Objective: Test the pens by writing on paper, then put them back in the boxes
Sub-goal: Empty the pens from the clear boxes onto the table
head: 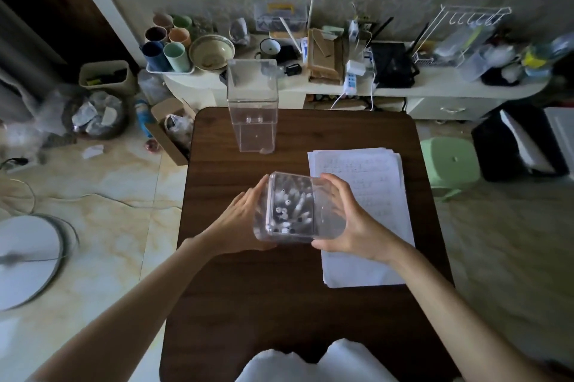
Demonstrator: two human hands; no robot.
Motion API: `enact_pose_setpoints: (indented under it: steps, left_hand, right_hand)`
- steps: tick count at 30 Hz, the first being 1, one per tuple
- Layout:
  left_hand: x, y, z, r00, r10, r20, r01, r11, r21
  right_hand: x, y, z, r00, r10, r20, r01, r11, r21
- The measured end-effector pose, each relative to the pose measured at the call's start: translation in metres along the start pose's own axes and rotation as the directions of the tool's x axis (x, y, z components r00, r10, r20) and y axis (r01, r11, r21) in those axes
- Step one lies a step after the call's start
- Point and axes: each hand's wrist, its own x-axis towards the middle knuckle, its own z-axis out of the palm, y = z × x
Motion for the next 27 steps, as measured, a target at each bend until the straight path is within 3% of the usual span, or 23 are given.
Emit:
enact_pose_setpoints:
  steps: [4, 9, 15, 27]
  left_hand:
    - [-0.008, 0.012, -0.024, 0.999, 0.000, -0.039, -0.002, 1.000, -0.029]
    - [-0.013, 0.010, -0.033, 0.996, 0.058, -0.074, -0.031, 0.945, 0.326]
    - [0.010, 0.035, -0.027, 0.992, 0.120, -0.033, -0.086, 0.853, 0.515]
    - [0.041, 0.057, -0.019, 0.992, 0.111, 0.060, -0.123, 0.755, 0.644]
  right_hand:
    - [-0.014, 0.008, -0.040, 0.999, 0.045, 0.007, -0.044, 0.998, -0.054]
    - [-0.024, 0.032, -0.057, 0.987, 0.158, 0.032, -0.147, 0.963, -0.226]
    - [-0.026, 0.061, -0.061, 0.981, 0.193, -0.002, -0.180, 0.913, -0.366]
    - [-0.031, 0.110, -0.053, 0.977, 0.211, -0.022, -0.211, 0.954, -0.214]
